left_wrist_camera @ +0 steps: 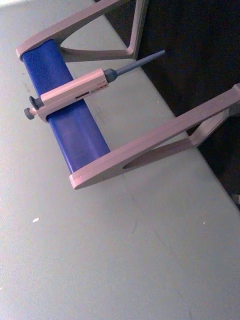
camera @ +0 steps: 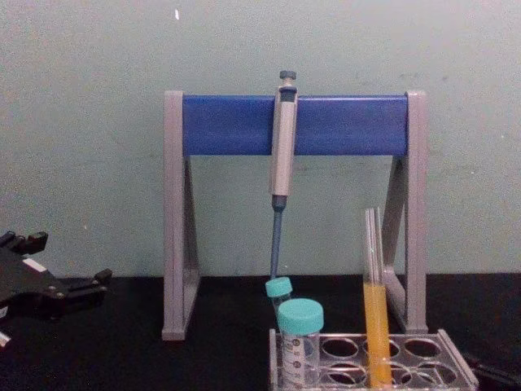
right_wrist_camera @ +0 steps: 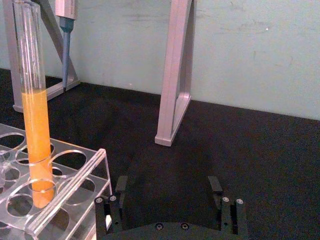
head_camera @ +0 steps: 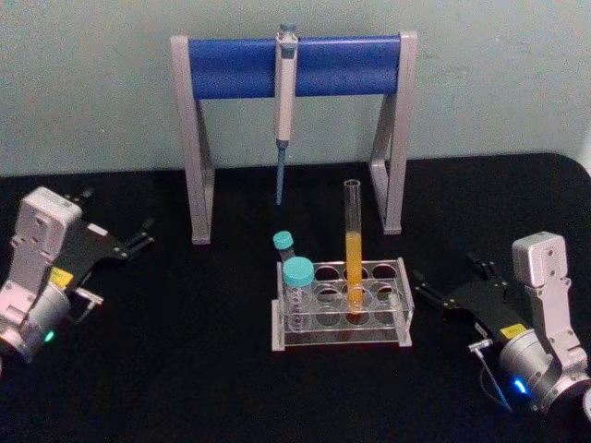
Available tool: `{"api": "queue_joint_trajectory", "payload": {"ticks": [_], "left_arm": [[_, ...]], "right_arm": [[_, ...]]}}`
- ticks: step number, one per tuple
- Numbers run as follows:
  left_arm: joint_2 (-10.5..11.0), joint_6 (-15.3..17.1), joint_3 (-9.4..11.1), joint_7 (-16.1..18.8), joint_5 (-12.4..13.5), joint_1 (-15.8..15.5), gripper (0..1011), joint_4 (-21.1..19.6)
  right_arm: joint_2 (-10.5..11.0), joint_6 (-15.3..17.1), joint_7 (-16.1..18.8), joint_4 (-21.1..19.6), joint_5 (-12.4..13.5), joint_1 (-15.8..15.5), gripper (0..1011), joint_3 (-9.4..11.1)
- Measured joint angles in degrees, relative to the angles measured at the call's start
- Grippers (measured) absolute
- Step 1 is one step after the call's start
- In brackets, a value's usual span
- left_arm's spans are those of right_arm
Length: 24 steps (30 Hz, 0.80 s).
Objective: Pick up the test tube from the test tube rack, shake it, then place it back into the test tube rack.
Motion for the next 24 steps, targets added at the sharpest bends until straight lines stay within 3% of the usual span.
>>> {"api": "queue_joint_trajectory", "payload": {"ticks": [24], "left_arm": [[0.00, 0.00, 0.00, 0.00, 0.00, 0.00, 1002, 0.00]], "right_arm": [[0.17, -0.10, -0.06, -0.28, 0.22, -0.07, 1000, -0.10]]}}
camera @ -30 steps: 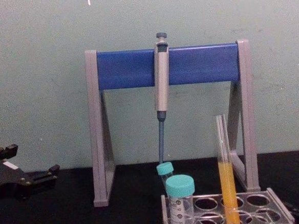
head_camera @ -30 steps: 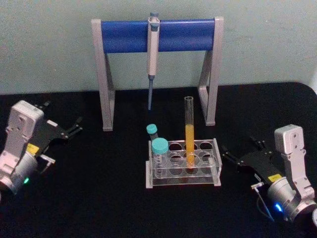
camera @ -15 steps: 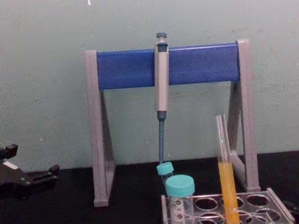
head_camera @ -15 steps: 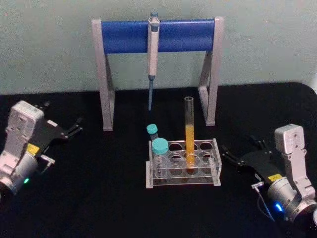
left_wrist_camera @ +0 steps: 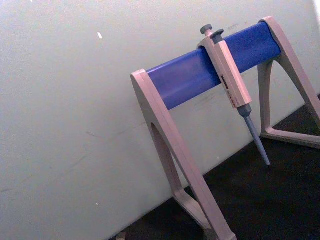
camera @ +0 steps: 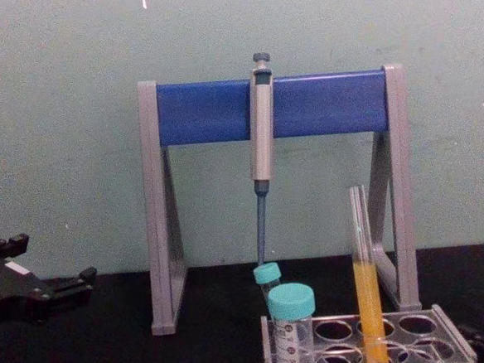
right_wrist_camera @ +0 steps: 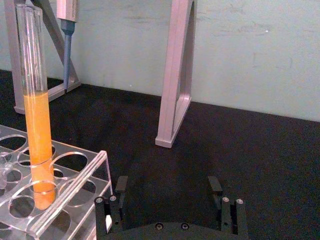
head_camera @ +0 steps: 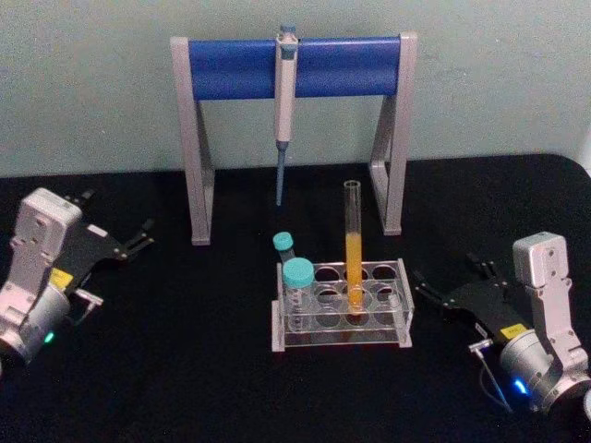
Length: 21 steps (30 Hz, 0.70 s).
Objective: Pick up the test tube from the test tube rack, shake it, then place it back into the test tube rack.
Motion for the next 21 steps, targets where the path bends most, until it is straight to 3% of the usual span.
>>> {"api": "queue_joint_trajectory", "payload": {"ticks": [21], "left_arm": [[0.00, 0.00, 0.00, 0.00, 0.00, 0.00, 1001, 0.00]], "right_arm": [[0.02, -0.01, -0.02, -0.03, 0.06, 0.00, 1000, 0.00]]}}
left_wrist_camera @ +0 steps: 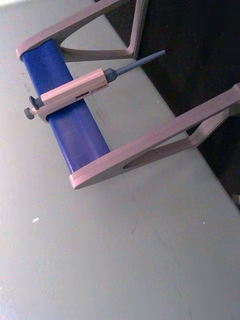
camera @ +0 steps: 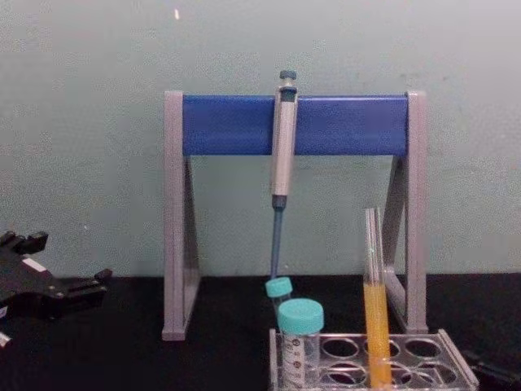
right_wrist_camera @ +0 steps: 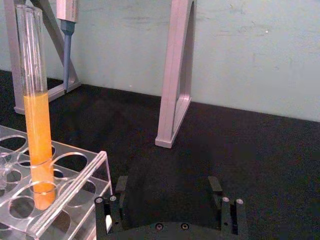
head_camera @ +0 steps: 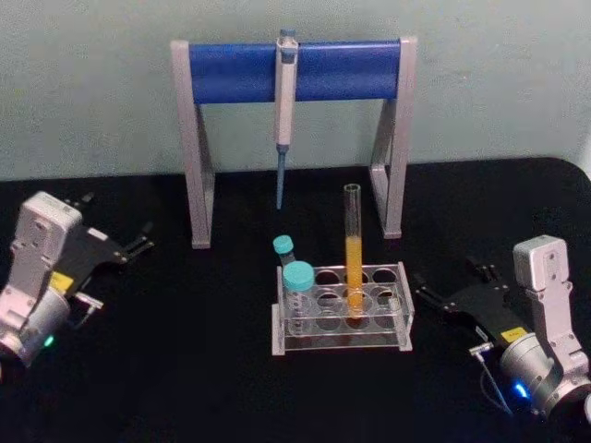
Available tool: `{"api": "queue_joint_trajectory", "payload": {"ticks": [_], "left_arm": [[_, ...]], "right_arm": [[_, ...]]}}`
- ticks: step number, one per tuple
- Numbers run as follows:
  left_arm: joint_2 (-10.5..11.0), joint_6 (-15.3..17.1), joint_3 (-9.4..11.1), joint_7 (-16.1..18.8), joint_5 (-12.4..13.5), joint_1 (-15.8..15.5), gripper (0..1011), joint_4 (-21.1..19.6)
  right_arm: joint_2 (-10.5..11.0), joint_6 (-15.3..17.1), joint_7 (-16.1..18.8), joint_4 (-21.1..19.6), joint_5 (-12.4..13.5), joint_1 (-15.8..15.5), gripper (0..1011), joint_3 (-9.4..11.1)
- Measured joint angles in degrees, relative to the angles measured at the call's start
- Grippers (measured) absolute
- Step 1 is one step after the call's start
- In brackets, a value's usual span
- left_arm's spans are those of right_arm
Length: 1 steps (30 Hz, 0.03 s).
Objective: Pick up the test tube from the test tube rack, shake it, then place it back into the test tube rack.
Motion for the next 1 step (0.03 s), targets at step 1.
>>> {"api": "queue_joint_trajectory", "payload": {"ticks": [1], "left_arm": [[0.00, 0.00, 0.00, 0.00, 0.00, 0.00, 1001, 0.00]], "right_arm": [[0.00, 0.00, 0.00, 0.00, 0.00, 0.00, 1000, 0.00]]}}
